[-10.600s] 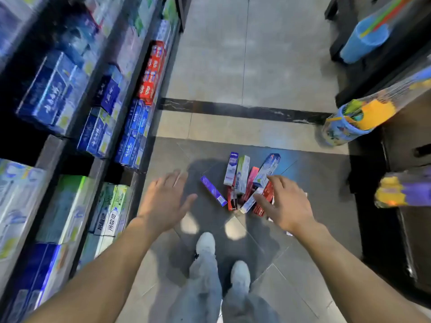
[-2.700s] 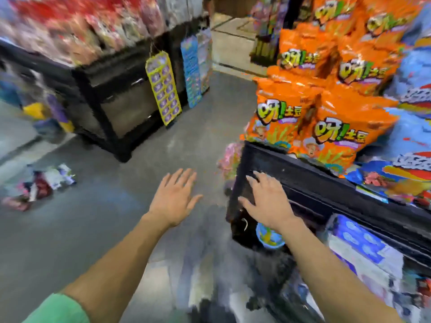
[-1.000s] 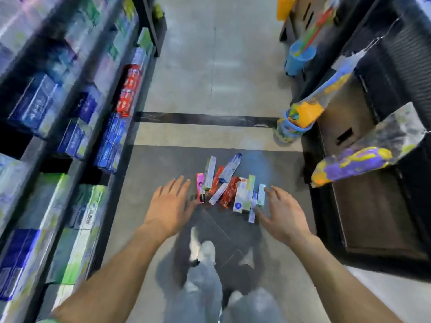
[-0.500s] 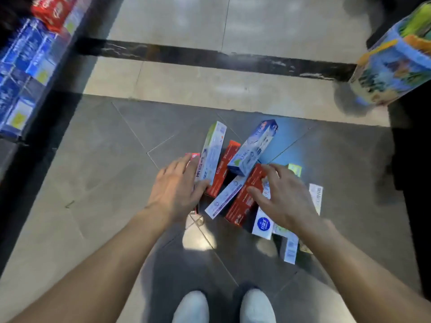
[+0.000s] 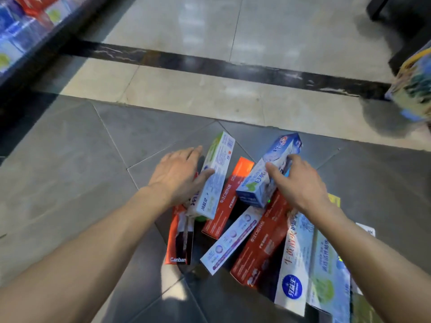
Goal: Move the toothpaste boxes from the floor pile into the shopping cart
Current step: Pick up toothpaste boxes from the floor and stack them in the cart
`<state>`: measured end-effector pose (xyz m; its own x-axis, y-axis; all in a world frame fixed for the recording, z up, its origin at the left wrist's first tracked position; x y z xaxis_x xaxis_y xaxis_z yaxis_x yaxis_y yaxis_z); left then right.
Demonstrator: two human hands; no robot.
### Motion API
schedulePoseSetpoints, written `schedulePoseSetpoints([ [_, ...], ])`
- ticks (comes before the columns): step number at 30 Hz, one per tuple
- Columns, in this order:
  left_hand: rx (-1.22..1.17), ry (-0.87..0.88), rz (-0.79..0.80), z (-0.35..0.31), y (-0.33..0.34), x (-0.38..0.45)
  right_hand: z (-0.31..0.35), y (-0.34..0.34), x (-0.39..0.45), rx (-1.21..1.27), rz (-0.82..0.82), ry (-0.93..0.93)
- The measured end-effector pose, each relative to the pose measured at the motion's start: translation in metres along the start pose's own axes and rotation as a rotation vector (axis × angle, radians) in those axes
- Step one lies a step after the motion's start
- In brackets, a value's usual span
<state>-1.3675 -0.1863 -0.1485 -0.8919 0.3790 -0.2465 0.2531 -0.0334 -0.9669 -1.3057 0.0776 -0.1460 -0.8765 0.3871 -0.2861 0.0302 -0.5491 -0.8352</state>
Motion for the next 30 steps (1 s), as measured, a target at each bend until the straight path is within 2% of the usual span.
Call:
schedulePoseSetpoints([
  [4,-0.185,-0.147,0.107,-0.001,0.015,0.013,-0.008,0.012,0.01,0.298,-0.007,0.217],
  [9,-0.318,-0.264,0.165,-0.008,0.031,0.033,-0.009,0.025,0.018,0.536,-0.043,0.343],
  [13,-0.531,-0.358,0.178,-0.004,0.038,0.04,-0.021,0.029,0.027,0.788,-0.037,0.321],
  [17,-0.845,-0.359,0.068,-0.006,0.023,0.029,-0.003,0.012,0.015,1.018,0.016,0.227],
  [23,-1.156,-0.238,-0.114,-0.018,-0.041,-0.017,0.034,-0.015,-0.03,1.267,0.165,0.189],
  [26,-1.313,-0.252,-0.12,-0.031,-0.083,-0.053,0.057,-0.039,-0.07,1.326,0.2,0.202],
  [27,-1.34,-0.243,-0.098,-0.039,-0.122,-0.075,0.071,-0.074,-0.095,1.34,0.212,0.215],
  [29,-1.369,-0.233,-0.105,-0.054,-0.147,-0.094,0.084,-0.09,-0.119,1.357,0.233,0.197],
  [30,-1.377,-0.21,-0.086,-0.065,-0.206,-0.116,0.103,-0.143,-0.146,1.345,0.246,0.211],
])
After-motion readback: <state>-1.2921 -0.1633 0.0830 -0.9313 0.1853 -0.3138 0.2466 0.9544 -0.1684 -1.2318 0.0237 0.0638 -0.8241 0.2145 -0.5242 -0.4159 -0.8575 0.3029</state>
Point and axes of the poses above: each hand's wrist, its own x-axis towards the middle knuckle, its own y-axis out of the palm, z = x × y, the point moved 8 cm from there along x, towards the middle knuckle, and after that the axes turned 7 degrees about x, right-handed, at the moved point
